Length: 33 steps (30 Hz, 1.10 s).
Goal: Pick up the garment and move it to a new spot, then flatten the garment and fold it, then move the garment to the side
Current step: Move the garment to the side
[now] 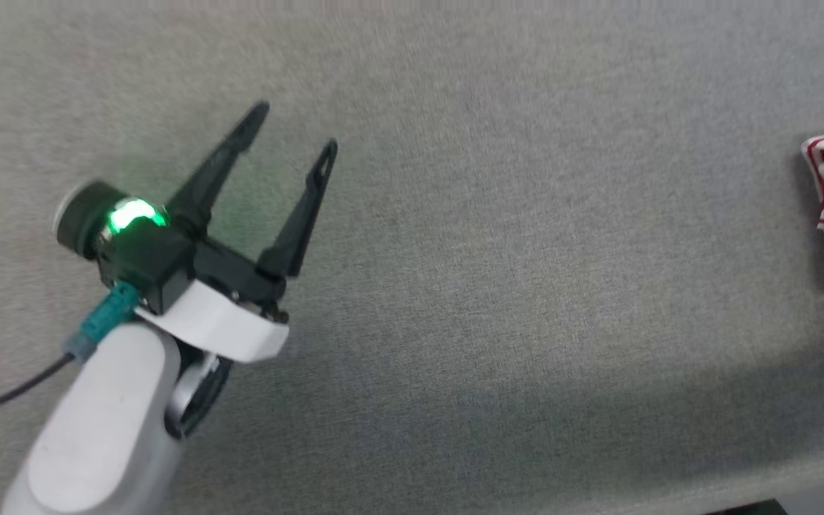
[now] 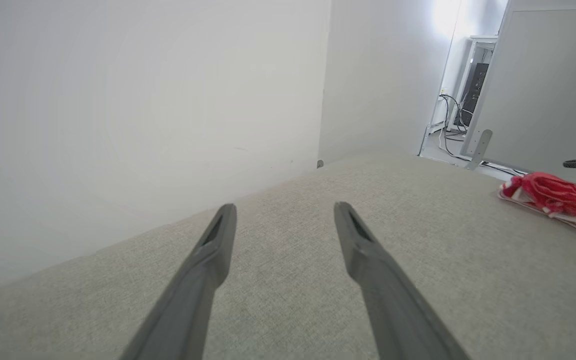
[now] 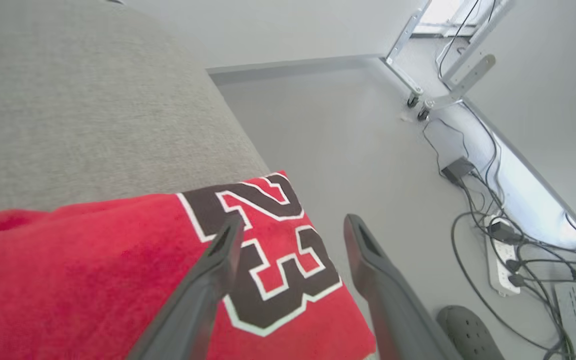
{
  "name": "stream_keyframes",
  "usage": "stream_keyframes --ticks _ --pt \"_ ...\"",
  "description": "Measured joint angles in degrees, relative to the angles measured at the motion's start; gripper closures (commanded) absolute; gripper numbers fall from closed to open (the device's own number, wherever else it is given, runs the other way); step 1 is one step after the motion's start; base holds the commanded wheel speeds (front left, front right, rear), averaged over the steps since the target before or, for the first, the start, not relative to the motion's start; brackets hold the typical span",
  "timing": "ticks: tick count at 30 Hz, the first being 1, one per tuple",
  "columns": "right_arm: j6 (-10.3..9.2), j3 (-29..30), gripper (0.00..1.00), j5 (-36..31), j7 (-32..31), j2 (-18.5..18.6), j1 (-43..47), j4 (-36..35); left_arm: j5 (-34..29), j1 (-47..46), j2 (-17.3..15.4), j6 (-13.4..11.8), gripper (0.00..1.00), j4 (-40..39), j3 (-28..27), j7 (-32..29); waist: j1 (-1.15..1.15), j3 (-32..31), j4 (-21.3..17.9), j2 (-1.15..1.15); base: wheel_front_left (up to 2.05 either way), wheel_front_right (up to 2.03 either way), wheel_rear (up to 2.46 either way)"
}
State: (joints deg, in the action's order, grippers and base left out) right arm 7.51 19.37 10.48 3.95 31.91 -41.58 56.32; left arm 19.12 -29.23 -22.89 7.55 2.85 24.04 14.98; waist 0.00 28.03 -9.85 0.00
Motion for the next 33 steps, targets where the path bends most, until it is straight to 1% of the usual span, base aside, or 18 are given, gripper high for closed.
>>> stream_keyframes --ticks 4,9,13,17,20,25,33 --pt "0.0 -6.75 0.0 -0.19 2.53 -1.48 1.49 -1.54 0.1 4.64 2.29 0.0 0.0 1.45 -1.94 0.0 0.0 -3.76 1.13 0.0 0.0 0.0 0.0" --pt "0.01 -14.6 0.0 1.45 6.26 -4.99 5.61 -4.24 0.57 12.37 4.99 0.0 0.0 3.85 -5.48 0.0 0.0 -9.56 2.9 0.0 0.0 0.0 0.0" --pt "0.0 -19.54 0.0 3.42 8.77 -7.05 9.45 -6.93 1.01 17.8 6.55 0.0 0.0 5.66 -7.88 -0.01 0.0 -14.37 4.72 0.0 0.0 0.0 0.0" --pt "0.0 -22.43 0.0 5.61 10.39 -9.56 13.45 -10.59 1.14 22.45 7.67 0.0 0.0 7.08 -10.23 0.0 0.0 -18.73 6.88 0.0 0.0 0.0 0.0" --pt "0.0 -23.65 0.0 7.25 10.78 -11.4 16.88 -13.97 1.16 25.51 8.25 0.0 0.0 7.76 -11.83 0.0 0.0 -21.73 8.53 0.0 0.0 0.0 0.0" --pt "0.0 -23.64 0.0 8.99 11.03 -14.5 22.43 -21.45 1.43 29.33 8.65 0.0 0.0 8.17 -14.02 0.0 0.0 -25.86 11.02 0.0 0.0 0.0 0.0" --pt "0.0 -21.26 0.0 8.98 11.03 -18.42 31.12 -33.19 1.78 32.1 8.15 0.0 0.0 6.77 -15.86 0.0 0.0 -28.36 13.55 0.0 0.0 0.0 0.0"
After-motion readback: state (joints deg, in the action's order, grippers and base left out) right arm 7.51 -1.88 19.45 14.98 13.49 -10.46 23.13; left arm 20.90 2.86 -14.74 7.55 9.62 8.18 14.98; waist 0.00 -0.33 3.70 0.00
